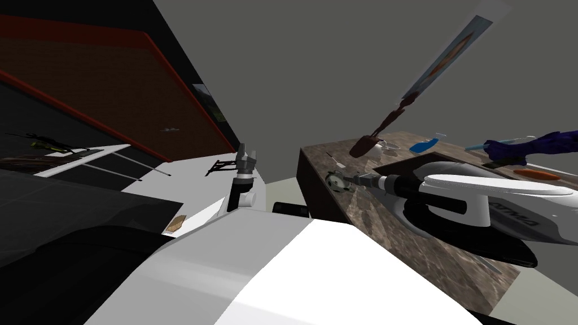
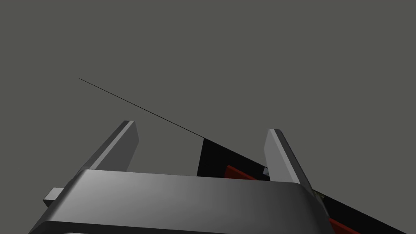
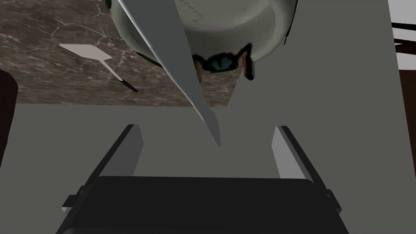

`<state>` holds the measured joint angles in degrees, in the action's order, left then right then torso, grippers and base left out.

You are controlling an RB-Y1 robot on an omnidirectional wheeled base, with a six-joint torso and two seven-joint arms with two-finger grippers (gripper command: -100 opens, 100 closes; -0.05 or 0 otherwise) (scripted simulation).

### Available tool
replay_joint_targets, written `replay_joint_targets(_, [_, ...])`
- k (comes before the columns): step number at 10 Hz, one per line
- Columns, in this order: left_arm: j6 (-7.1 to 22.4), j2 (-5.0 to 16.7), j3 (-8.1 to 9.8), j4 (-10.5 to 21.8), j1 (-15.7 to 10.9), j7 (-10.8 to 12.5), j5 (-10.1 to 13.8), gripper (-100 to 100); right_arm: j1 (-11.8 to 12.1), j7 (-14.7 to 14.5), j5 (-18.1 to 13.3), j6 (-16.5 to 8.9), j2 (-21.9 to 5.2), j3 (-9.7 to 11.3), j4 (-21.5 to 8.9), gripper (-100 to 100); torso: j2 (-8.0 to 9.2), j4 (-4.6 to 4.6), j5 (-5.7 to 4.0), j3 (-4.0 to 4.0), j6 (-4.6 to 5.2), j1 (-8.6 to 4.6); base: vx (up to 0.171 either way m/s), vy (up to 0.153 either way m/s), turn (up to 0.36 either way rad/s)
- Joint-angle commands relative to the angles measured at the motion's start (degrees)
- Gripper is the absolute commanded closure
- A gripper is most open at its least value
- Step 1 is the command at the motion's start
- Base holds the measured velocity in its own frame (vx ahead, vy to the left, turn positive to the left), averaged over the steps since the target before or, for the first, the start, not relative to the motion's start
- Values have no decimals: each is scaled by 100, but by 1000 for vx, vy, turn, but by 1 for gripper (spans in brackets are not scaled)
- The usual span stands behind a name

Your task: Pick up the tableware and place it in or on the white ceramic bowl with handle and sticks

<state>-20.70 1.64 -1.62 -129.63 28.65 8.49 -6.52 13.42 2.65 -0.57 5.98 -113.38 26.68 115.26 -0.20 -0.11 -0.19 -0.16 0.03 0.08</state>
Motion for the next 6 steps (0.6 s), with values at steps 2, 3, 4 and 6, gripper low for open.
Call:
replay_joint_targets(2, [0,0,0,0,0,0,0,0,0,0,0,0,0,0,0,0,0,0,0,0,0,0,0,0,0])
replay_joint_targets(3, [0,0,0,0,0,0,0,0,-84,97,93,21,-220,-53,122,-100,1,0,0,0,0,0,2,-16,-85])
replay_joint_targets(4, [0,0,0,0,0,0,0,0,-125,145,139,32,-330,-80,183,-100,1,1,1,1,2,-3,4,-27,-73])
replay_joint_targets(6, [0,0,0,0,0,0,0,0,-209,241,232,53,-549,-133,305,-100,0,0,-1,0,1,-7,1,-26,-50])
